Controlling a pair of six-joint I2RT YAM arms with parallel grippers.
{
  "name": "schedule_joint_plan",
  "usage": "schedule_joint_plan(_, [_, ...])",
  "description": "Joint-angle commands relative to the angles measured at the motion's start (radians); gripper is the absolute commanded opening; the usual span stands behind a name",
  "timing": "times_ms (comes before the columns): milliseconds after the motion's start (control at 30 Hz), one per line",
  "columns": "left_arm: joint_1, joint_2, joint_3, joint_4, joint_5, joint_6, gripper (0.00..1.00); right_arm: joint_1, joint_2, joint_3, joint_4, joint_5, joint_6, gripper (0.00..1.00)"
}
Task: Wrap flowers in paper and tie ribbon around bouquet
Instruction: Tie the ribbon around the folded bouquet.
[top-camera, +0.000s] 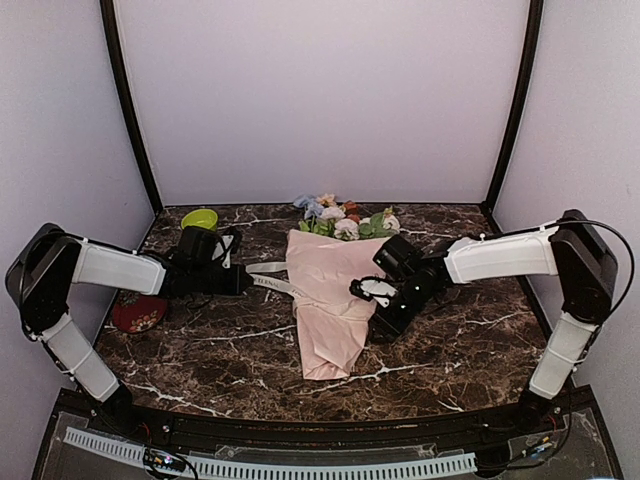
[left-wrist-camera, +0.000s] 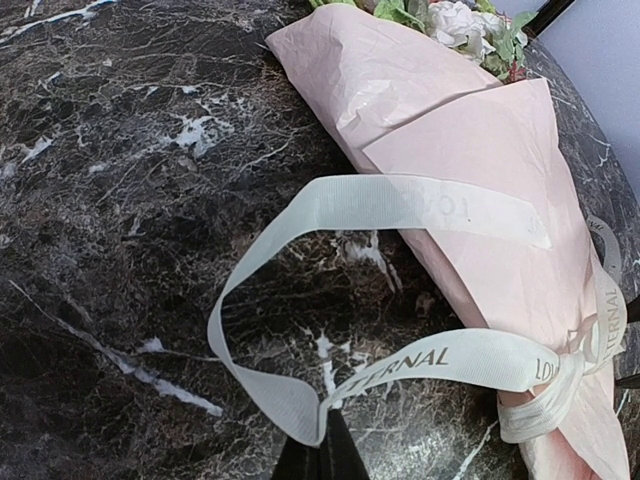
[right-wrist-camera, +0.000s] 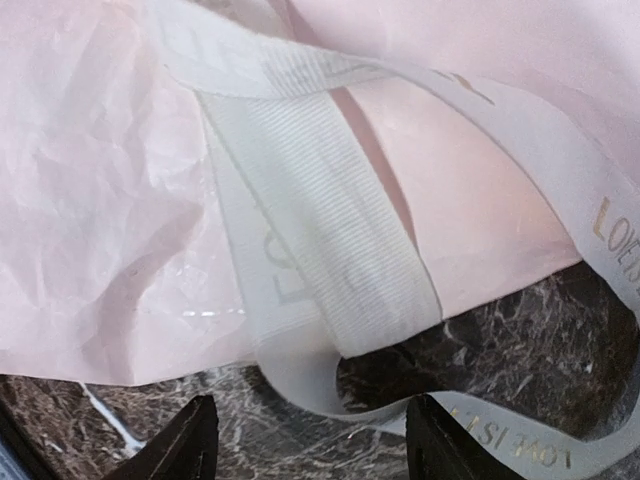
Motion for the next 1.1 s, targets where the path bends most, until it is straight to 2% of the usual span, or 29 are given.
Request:
schedule_joint_plan(0, [0.005, -0.039, -0.007, 0.002, 0.008, 0.002, 0.00, -0.007, 0.035, 0.051, 0.003, 0.014, -0.155, 0.66])
schedule_joint_plan(233, [0.005, -0.032, 0.002, -0.001, 0.011, 0.005, 0.00, -0.007, 0.072, 0.075, -0.026, 0.079, -0.241, 0.65])
schedule_joint_plan(333, [0.005, -0.035, 0.001, 0.000, 0.009, 0.005, 0.00, -0.007, 0.095, 0.077, -0.044, 0.069, -0.263, 0.60])
schedule_joint_plan(433, [0.005, -0.041, -0.001, 0.000, 0.006, 0.002, 0.00, -0.006, 0.146, 0.127, -0.108, 0.090, -0.270, 0.45])
schedule_joint_plan(533, [0.005, -0.048, -0.001, -0.004, -0.002, 0.007, 0.00, -0.008, 0.165, 0.125, -0.138, 0.089, -0.262, 0.36])
schedule_joint_plan(700, [0.005, -0.051, 0.001, -0.014, -0.017, 0.017, 0.00, -0.009, 0.141, 0.105, -0.151, 0.108, -0.228, 0.03])
schedule_joint_plan(733, [0.005, -0.052, 0.001, -0.015, -0.020, 0.017, 0.00, -0.009, 0.131, 0.103, -0.158, 0.124, -0.220, 0.00])
schedule_joint_plan(867, [0.006, -0.070, -0.016, 0.000, -0.043, 0.009, 0.00, -0.041, 0.059, 0.108, -0.194, 0.163, -0.191, 0.00])
schedule_joint_plan(1067, [0.006, -0.088, -0.027, 0.011, -0.045, 0.013, 0.00, -0.189, -0.079, 0.135, -0.236, 0.158, -0.160, 0.00])
